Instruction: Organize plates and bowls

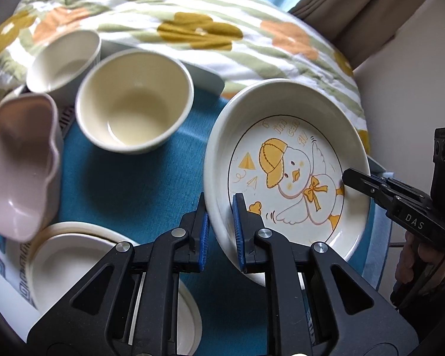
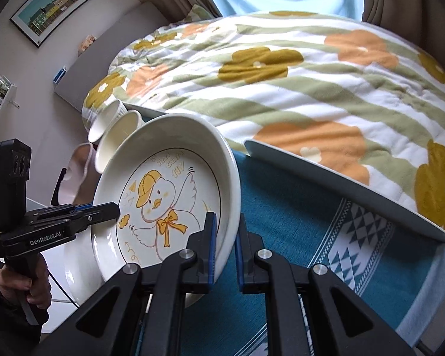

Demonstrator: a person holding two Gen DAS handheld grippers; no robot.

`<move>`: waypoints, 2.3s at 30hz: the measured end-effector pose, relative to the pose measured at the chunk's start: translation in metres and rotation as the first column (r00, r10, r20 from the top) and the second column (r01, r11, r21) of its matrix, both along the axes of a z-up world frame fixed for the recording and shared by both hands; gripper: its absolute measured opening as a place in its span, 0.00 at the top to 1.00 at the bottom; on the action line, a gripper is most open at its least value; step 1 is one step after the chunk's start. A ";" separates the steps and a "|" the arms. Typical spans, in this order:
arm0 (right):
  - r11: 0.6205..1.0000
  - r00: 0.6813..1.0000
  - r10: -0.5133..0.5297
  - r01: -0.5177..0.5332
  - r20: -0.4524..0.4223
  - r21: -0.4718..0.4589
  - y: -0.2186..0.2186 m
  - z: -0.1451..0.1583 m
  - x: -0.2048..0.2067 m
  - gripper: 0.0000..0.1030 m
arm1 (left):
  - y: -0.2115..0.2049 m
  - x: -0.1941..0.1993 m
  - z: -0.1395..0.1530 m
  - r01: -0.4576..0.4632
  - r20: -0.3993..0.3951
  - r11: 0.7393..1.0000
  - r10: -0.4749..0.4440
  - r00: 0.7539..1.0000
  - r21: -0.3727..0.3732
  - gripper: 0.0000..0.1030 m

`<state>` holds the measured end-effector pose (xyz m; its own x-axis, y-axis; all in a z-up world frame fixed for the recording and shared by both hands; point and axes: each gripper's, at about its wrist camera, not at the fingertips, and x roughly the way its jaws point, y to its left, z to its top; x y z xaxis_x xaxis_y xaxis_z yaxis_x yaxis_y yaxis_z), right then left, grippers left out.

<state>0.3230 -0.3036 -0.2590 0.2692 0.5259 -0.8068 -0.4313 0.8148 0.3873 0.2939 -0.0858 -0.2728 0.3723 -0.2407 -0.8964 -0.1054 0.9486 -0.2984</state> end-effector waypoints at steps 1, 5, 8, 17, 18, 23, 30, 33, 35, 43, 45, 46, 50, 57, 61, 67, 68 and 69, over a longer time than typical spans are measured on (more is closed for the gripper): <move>1.000 1.000 -0.011 0.011 0.013 0.004 0.000 0.009 -0.007 0.90 | 0.002 -0.005 0.009 0.010 0.015 1.000 -0.010 1.000 0.003 0.88; 0.999 0.997 -0.055 0.054 0.052 0.006 0.009 0.038 -0.036 0.90 | 0.015 -0.028 0.040 0.057 0.063 0.998 -0.058 0.996 0.010 0.88; 0.996 0.993 -0.094 0.094 0.072 0.002 0.020 0.054 -0.062 0.90 | 0.029 -0.046 0.055 0.091 0.081 0.996 -0.091 0.993 0.002 0.88; 0.968 0.966 -0.250 0.251 0.061 -0.001 0.066 0.062 -0.146 0.90 | 0.080 -0.101 0.065 0.251 0.087 0.968 -0.249 0.965 -0.016 0.88; 0.965 0.963 -0.263 0.263 0.056 -0.001 0.070 0.060 -0.153 0.90 | 0.086 -0.106 0.063 0.264 0.083 0.964 -0.261 0.962 -0.017 0.88; 0.945 0.945 -0.327 0.327 0.003 0.005 0.096 0.037 -0.190 0.90 | 0.113 -0.128 0.043 0.313 0.047 0.950 -0.312 0.949 -0.009 0.88; 0.930 0.929 -0.368 0.366 -0.042 -0.034 0.117 0.006 -0.209 0.90 | 0.135 -0.145 -0.002 0.328 -0.003 0.944 -0.328 0.945 -0.028 0.88; 0.933 0.933 -0.357 0.353 -0.050 -0.067 0.123 -0.004 -0.208 0.89 | 0.136 -0.147 -0.016 0.328 0.001 0.944 -0.328 0.945 -0.015 0.88; 0.934 0.934 -0.353 0.349 -0.054 -0.077 0.126 -0.011 -0.206 0.89 | 0.137 -0.145 -0.022 0.332 -0.001 0.943 -0.332 0.943 -0.008 0.88; 0.940 0.944 -0.328 0.321 -0.047 -0.118 0.142 -0.025 -0.203 0.89 | 0.139 -0.137 -0.041 0.323 -0.061 0.946 -0.321 0.945 0.036 0.86; 0.942 0.947 -0.318 0.311 -0.039 -0.127 0.145 -0.025 -0.201 0.89 | 0.139 -0.136 -0.043 0.323 -0.067 0.945 -0.319 0.945 0.050 0.86; 0.943 0.950 -0.312 0.305 -0.033 -0.135 0.146 -0.024 -0.201 0.89 | 0.139 -0.136 -0.044 0.322 -0.070 0.945 -0.318 0.945 0.059 0.85; 0.944 0.956 -0.294 0.287 -0.017 -0.164 0.152 -0.022 -0.199 0.89 | 0.132 -0.133 -0.048 0.324 -0.077 0.940 -0.317 0.945 0.108 0.83; 0.945 0.961 -0.277 0.270 -0.013 -0.184 0.156 -0.025 -0.196 0.89 | 0.117 -0.128 -0.048 0.329 -0.071 0.924 -0.322 0.944 0.194 0.83; 0.945 0.962 -0.271 0.265 -0.009 -0.192 0.158 -0.026 -0.196 0.89 | 0.106 -0.127 -0.047 0.342 -0.061 0.903 -0.339 0.939 0.261 0.83; 0.945 0.969 -0.246 0.240 -0.002 -0.221 0.166 -0.028 -0.194 0.89 | 0.098 -0.132 -0.046 0.342 -0.047 0.867 -0.350 0.936 0.362 0.83; 0.944 0.971 -0.240 0.233 0.002 -0.232 0.168 -0.028 -0.194 0.88 | 0.099 -0.133 -0.046 0.338 -0.045 0.866 -0.347 0.937 0.368 0.83; 0.944 0.972 -0.234 0.228 0.005 -0.240 0.170 -0.029 -0.194 0.88 | 0.099 -0.133 -0.046 0.333 -0.044 0.867 -0.342 0.939 0.371 0.83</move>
<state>0.1295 -0.1339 -0.2875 0.3401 0.2442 -0.9081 -0.2138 0.9605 0.1782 0.1608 0.0136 -0.3189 0.3486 -0.0107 -0.9372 0.2437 0.9666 0.0796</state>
